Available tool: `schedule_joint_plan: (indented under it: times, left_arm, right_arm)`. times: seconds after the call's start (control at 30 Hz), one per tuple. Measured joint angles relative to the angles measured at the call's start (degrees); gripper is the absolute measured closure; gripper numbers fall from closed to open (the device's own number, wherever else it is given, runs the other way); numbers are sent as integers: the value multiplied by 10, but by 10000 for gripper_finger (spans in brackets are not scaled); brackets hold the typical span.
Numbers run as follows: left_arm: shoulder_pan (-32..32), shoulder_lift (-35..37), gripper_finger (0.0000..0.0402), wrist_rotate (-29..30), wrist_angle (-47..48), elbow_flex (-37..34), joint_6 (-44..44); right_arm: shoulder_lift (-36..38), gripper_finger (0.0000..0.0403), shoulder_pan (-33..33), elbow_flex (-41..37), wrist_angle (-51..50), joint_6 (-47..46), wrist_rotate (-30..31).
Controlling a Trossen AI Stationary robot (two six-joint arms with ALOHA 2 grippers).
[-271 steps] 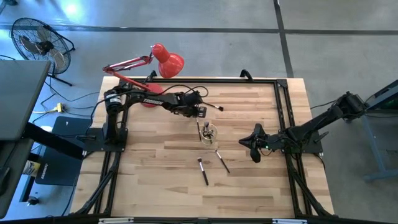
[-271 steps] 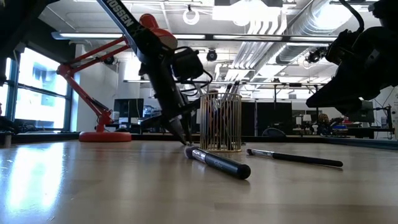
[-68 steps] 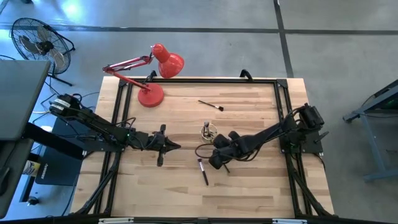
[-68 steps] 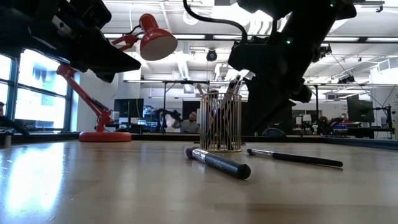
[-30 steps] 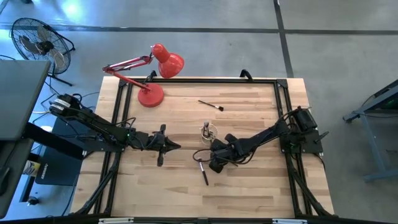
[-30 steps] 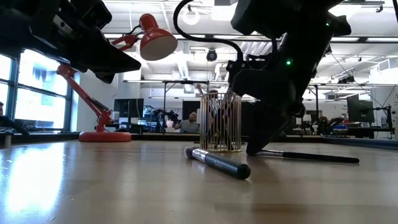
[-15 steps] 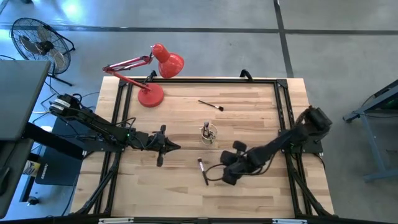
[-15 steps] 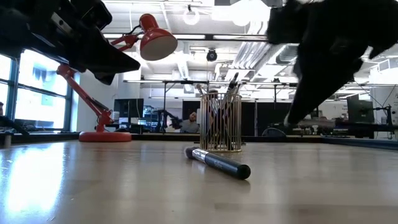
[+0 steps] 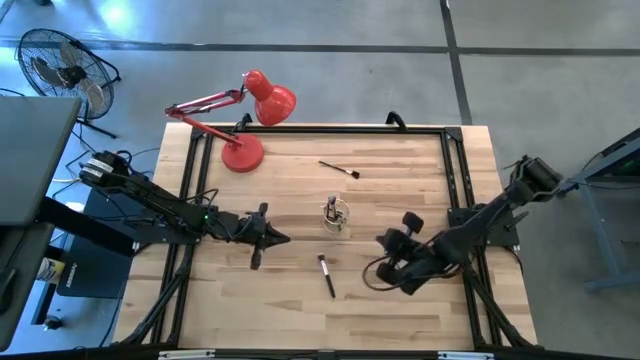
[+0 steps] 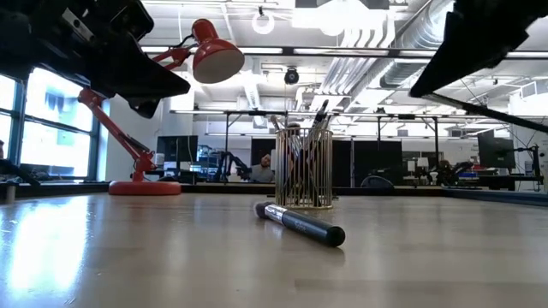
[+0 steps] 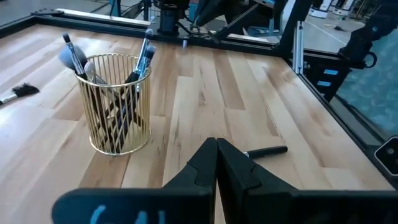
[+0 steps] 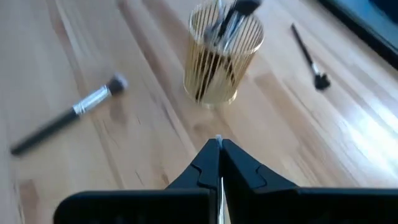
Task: Put items in baskets/containers
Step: Put the eyeshadow brush into the wire organizer
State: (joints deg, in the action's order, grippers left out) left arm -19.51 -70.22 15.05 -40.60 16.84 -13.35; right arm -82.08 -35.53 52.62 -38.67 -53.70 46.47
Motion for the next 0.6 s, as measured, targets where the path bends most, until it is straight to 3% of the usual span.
schedule_joint_plan:
  times: [0.13, 0.3, 0.37, 0.47, 0.6]
  left_arm:
    - [0, 0, 402, 0, 0, 0, -7]
    - [0, 0, 402, 0, 0, 0, -7]
    - [0, 0, 402, 0, 0, 0, -7]
    - [0, 0, 402, 0, 0, 0, -7]
    - [0, 0, 401, 2, 0, 0, -5]
  right_arm:
    - [70, 400, 0, -106, 163, 51, 54]
    - [148, 401, 18, -258, 526, 241, 82]
    - [162, 401, 35, -316, 701, 342, 53]
    - [159, 401, 69, -388, 948, 461, -40]
    - [135, 401, 129, -426, 1140, 537, -158]
